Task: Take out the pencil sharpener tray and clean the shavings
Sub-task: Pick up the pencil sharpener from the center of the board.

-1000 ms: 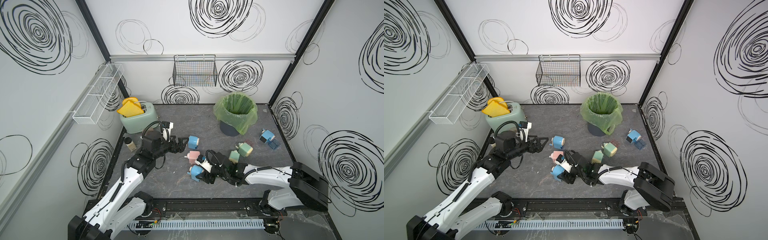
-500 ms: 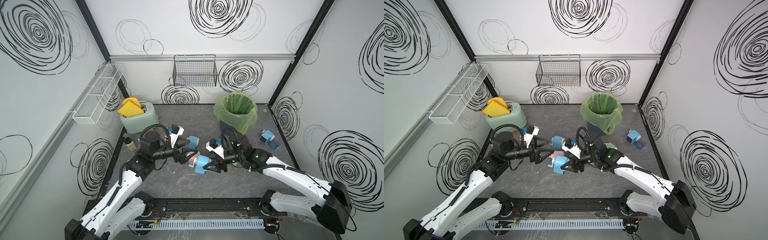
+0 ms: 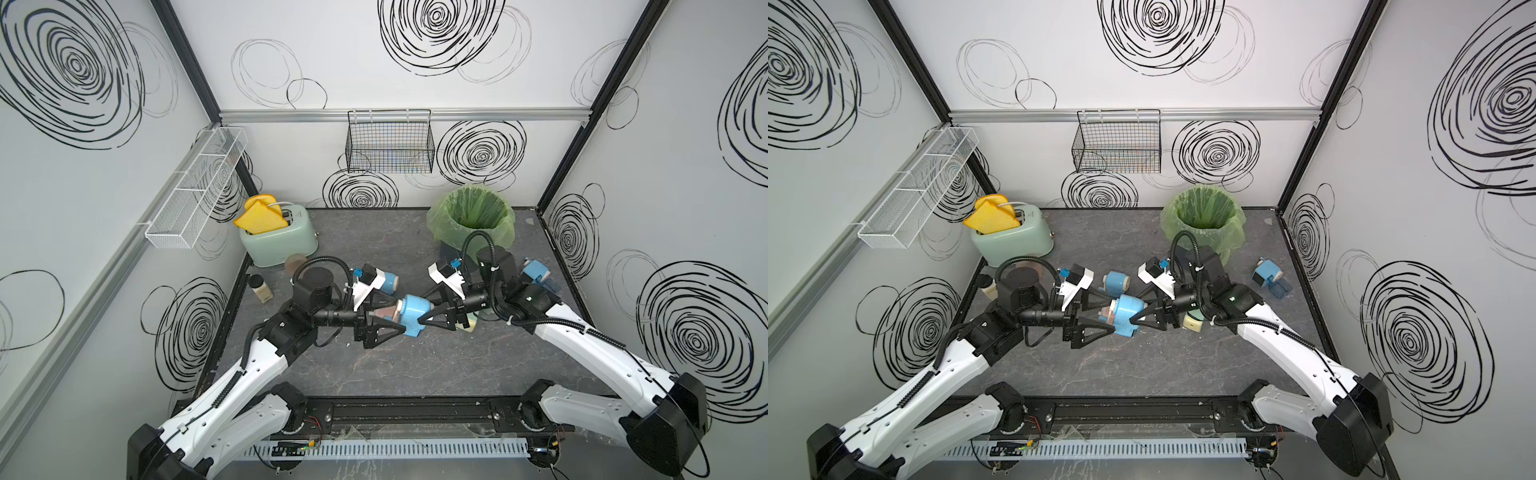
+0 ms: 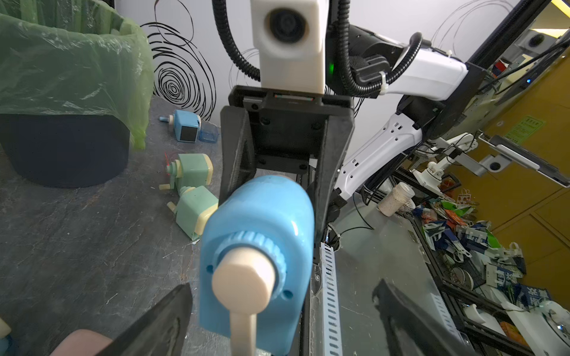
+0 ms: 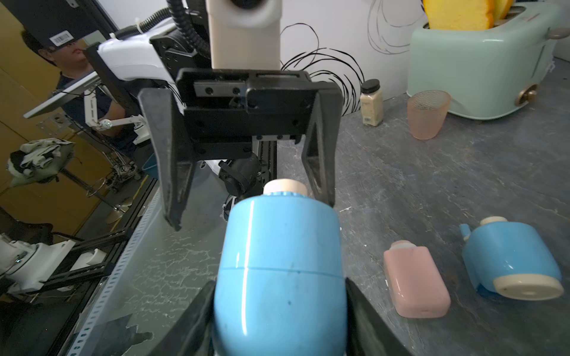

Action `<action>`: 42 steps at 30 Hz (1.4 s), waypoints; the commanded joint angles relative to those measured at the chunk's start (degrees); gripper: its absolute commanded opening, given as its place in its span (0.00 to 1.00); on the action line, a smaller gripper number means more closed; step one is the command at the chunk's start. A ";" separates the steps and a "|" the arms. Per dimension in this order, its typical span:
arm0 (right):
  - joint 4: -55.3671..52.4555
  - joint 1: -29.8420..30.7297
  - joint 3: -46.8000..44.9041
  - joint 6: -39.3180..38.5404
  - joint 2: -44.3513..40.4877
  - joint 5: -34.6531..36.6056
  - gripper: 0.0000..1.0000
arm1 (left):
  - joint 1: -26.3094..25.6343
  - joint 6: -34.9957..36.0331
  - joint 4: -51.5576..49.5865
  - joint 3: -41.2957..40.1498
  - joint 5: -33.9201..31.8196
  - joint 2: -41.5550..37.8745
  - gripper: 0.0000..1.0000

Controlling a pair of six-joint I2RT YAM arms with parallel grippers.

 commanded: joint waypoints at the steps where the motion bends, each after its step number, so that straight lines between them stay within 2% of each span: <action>1: 2.11 -1.05 2.33 1.59 0.31 -8.73 0.42 | -0.94 2.51 0.52 2.21 0.42 0.42 0.97; 6: 4.60 -1.71 2.29 3.72 0.31 -9.89 0.42 | -2.82 2.45 1.29 2.30 2.28 0.62 0.97; 10: 5.55 -1.76 2.57 4.50 0.64 -10.28 0.42 | -3.67 2.45 1.50 2.38 1.25 0.82 0.99; 14: 8.39 -1.66 1.89 6.65 0.20 -10.60 0.44 | -4.43 2.35 1.56 2.65 1.35 1.85 0.89; 16: 9.18 -1.45 1.64 6.80 -0.17 -10.60 0.45 | -4.72 2.32 1.70 2.74 0.80 2.03 0.81; 18: 10.39 -1.36 1.01 7.36 -0.93 -10.43 0.46 | -4.81 2.18 1.85 2.75 -0.04 2.12 0.67; 21: 12.28 -1.17 -0.03 8.63 -1.62 -10.51 0.48 | -4.81 1.91 2.20 2.85 -0.78 2.02 0.54; 24: 12.67 -1.25 -0.87 8.88 -1.76 -9.82 0.56 | -4.66 1.18 3.59 2.62 -0.31 1.26 0.43; 26: 14.13 -1.35 -1.71 9.78 -2.15 -8.88 0.70 | -4.31 0.17 5.28 2.03 0.28 0.45 0.36; 29: 17.35 -1.87 -3.08 11.23 -3.38 -8.63 0.85 | -2.79 -2.00 8.20 0.97 0.51 -0.77 0.34; 32: 21.63 -1.91 -5.45 13.92 -4.39 -8.06 0.92 | -0.29 -6.47 14.21 -0.73 1.59 -2.31 0.34; 35: 24.11 -1.93 -6.80 15.89 -3.77 -8.10 0.95 | 1.01 -11.11 21.19 -2.47 3.34 -3.51 0.34; 38: 26.93 -1.67 -6.76 17.59 -2.59 -9.62 0.97 | 1.03 -12.38 23.22 -3.05 3.60 -3.39 0.34; 42: 30.29 0.23 -6.95 19.38 -2.30 -5.15 1.00 | 0.90 -13.82 26.06 -3.88 4.09 -3.10 0.34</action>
